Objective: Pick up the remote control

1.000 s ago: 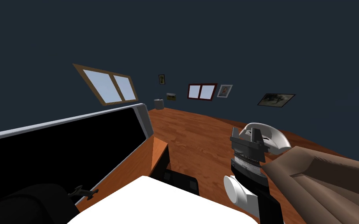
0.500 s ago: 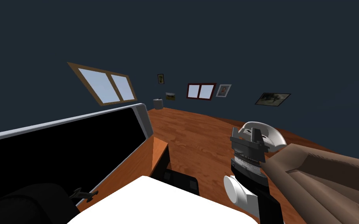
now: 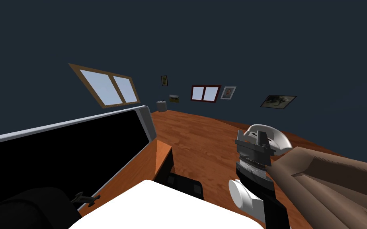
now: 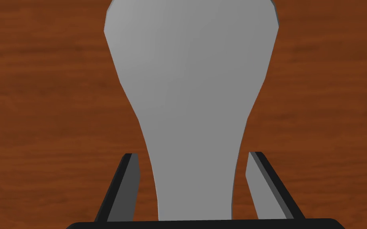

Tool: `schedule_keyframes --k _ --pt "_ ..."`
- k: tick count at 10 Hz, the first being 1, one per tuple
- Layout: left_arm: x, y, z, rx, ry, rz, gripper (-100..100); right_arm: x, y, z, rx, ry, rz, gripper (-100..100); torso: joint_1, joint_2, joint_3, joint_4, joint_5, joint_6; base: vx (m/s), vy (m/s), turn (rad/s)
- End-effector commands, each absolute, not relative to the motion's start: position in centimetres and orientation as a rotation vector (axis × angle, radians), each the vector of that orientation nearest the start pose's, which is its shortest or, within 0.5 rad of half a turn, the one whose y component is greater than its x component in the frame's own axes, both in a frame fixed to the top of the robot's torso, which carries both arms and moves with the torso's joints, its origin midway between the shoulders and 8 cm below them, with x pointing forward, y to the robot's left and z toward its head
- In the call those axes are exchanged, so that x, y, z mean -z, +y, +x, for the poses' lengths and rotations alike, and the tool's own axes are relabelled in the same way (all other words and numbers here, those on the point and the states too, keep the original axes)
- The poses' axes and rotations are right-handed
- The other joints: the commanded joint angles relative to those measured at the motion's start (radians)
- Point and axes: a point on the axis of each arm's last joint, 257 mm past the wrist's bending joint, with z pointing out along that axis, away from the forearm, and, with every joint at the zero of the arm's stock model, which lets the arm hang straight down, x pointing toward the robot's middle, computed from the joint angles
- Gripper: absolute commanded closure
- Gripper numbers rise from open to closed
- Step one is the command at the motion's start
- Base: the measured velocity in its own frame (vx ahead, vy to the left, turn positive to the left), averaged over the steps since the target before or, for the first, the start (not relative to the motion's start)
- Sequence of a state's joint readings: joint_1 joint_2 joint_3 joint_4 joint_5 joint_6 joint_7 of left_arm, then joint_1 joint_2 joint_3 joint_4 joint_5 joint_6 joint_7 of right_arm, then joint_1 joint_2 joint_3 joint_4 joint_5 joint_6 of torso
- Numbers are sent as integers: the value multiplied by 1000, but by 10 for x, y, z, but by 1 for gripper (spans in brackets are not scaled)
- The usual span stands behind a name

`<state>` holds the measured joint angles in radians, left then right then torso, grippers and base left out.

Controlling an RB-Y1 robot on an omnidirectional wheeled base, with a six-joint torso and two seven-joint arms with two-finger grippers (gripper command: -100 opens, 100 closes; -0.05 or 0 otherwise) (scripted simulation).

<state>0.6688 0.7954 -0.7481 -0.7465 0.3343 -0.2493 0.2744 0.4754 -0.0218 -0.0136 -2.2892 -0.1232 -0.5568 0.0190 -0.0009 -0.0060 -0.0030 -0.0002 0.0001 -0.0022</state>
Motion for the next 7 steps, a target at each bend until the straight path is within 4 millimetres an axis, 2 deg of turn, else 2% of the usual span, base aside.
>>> schedule_keyframes --k 1,2,3,5,6,7 --pt "581 505 -180 -81 2343 -1874 100 -47 -292 331 -1375 494 640 0 0 0 0 0 0 0 0 0 0" --pt "581 505 -180 -81 2343 -1874 0 -47 -292 331 -1375 494 640 0 0 0 0 0 0 0 0 0 0" --pt "572 511 -183 -80 2343 -1875 100 -47 -292 331 -1375 494 640 0 0 0 0 0 0 0 13 -13 65" --pt "562 521 -190 -84 2345 -1878 100 -47 -292 331 -1375 494 640 0 -2 -1 -1 -1 -1 -1 21 -24 64" --pt "567 518 -187 -84 2347 -1874 100 -47 -292 331 -1375 494 640 0 -2 -1 -1 -1 -1 -1 6 -8 13" --pt "566 519 -187 -84 2345 -1876 0 -47 -292 331 -1375 494 640 0 -1 -1 -1 0 -1 -1 0 0 0"
